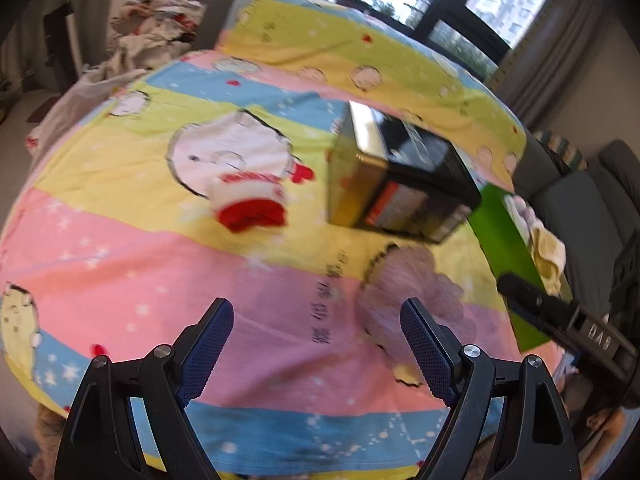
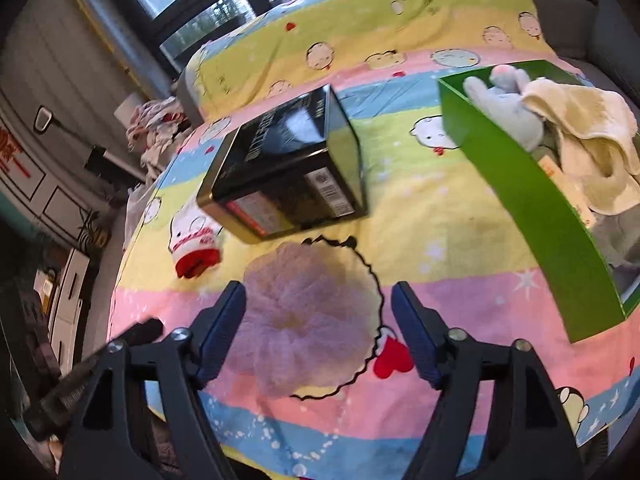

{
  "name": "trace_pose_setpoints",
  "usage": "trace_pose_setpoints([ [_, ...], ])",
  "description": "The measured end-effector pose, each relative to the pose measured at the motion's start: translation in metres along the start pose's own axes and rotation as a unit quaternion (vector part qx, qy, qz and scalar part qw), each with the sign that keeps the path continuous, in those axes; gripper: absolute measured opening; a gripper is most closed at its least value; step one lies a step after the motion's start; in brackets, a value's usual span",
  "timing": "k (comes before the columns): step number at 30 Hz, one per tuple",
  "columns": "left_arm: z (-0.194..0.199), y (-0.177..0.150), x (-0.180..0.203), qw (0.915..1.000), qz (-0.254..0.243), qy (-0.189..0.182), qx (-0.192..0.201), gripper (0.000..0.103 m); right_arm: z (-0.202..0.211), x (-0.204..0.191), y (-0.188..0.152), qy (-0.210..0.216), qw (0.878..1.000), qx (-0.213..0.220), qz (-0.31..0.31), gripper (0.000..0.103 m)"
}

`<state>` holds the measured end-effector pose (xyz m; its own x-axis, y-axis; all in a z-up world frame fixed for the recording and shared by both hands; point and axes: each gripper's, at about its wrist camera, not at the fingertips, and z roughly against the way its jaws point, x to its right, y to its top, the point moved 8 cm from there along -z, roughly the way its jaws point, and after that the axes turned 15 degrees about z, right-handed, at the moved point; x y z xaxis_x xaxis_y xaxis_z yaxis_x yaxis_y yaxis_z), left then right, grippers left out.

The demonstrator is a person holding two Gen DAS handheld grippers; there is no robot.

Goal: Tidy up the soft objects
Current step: 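Grasp the lilac mesh bath puff with the right gripper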

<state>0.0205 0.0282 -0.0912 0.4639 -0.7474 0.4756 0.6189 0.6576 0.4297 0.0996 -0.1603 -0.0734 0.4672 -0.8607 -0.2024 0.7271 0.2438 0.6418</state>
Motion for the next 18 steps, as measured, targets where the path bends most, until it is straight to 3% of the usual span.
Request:
trace_pose_setpoints([
  [6, -0.027, -0.027, 0.025, 0.9984, -0.031, -0.015, -0.044, 0.086, -0.015, -0.002, -0.009, 0.043, 0.999, -0.018, -0.011, 0.081],
  [11, -0.051, -0.044, 0.034, 0.9959, -0.038, -0.016, -0.081, 0.086, -0.040, -0.006, -0.020, 0.051, 0.997, -0.054, -0.008, 0.082],
  [15, -0.059, -0.045, 0.040, 0.9958, -0.048, -0.012, -0.077, 0.071, -0.055, -0.010, -0.025, 0.063, 0.995, -0.075, -0.010, 0.082],
  [18, -0.065, -0.048, 0.043, 0.9953, -0.063, -0.005, -0.073, 0.053, -0.064, -0.014, -0.032, 0.069, 0.993, -0.093, -0.006, 0.080],
])
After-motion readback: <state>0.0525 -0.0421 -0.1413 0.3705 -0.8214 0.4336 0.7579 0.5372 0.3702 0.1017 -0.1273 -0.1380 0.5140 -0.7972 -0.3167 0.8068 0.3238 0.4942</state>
